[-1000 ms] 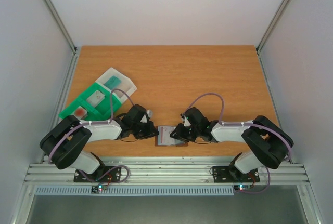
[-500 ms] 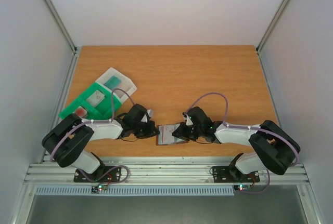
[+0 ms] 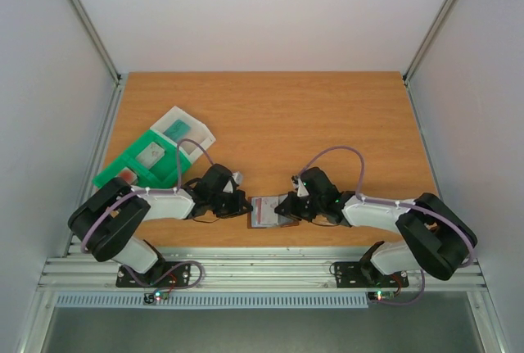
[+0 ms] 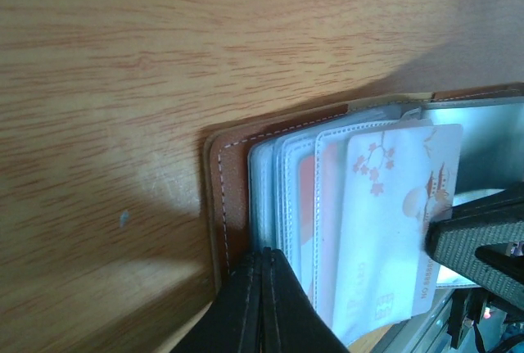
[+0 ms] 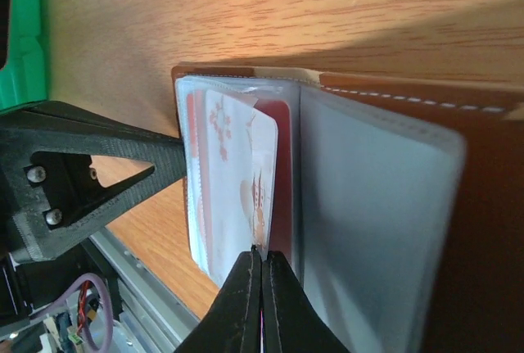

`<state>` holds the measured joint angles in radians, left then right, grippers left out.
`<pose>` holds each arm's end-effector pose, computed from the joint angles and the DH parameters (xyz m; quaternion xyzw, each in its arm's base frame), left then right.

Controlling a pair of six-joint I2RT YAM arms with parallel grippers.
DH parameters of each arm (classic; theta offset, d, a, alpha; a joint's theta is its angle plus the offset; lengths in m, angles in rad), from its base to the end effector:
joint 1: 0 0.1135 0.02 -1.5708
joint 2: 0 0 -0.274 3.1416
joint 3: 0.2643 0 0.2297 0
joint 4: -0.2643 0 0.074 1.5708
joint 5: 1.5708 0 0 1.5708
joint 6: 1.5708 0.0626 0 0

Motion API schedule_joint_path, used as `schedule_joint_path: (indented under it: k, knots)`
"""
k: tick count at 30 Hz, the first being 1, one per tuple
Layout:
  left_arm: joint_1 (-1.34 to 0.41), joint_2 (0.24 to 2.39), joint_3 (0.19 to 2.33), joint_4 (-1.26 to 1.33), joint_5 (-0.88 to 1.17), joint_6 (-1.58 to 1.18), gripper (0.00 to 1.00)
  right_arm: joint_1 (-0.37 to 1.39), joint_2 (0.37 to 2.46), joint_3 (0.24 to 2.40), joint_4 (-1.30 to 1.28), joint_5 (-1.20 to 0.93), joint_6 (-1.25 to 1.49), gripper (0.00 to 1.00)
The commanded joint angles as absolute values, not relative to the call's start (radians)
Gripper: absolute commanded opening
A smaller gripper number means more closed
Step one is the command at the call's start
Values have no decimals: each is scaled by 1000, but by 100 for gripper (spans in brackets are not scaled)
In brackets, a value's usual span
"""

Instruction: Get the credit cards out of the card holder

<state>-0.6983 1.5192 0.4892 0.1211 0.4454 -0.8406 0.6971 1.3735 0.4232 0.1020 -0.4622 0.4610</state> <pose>0.1754 -0.1825 0.1250 0.0060 0.9251 -0.3705 0.0823 0.1584 0.1691 0.1391 -0.1876 0.8947 0.3676 0.1707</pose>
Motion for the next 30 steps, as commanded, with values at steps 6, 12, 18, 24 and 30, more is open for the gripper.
schedule_joint_path:
  k: [6, 12, 18, 24, 30]
  knots:
    - [-701, 1561, 475, 92, 392, -822, 1, 675, 1339, 422, -22, -436, 409, 2]
    - [-701, 1565, 478, 101, 398, -822, 1, 658, 1283, 423, -85, -422, 392, 1]
    - [-701, 1578, 486, 120, 411, -824, 1, 646, 1217, 428, -160, -395, 379, 1]
    - [-701, 1577, 506, 123, 426, -821, 2, 646, 1116, 451, -275, -355, 372, 1]
    - [-701, 1502, 537, 96, 455, -840, 19, 645, 1007, 477, -356, -349, 385, 1]
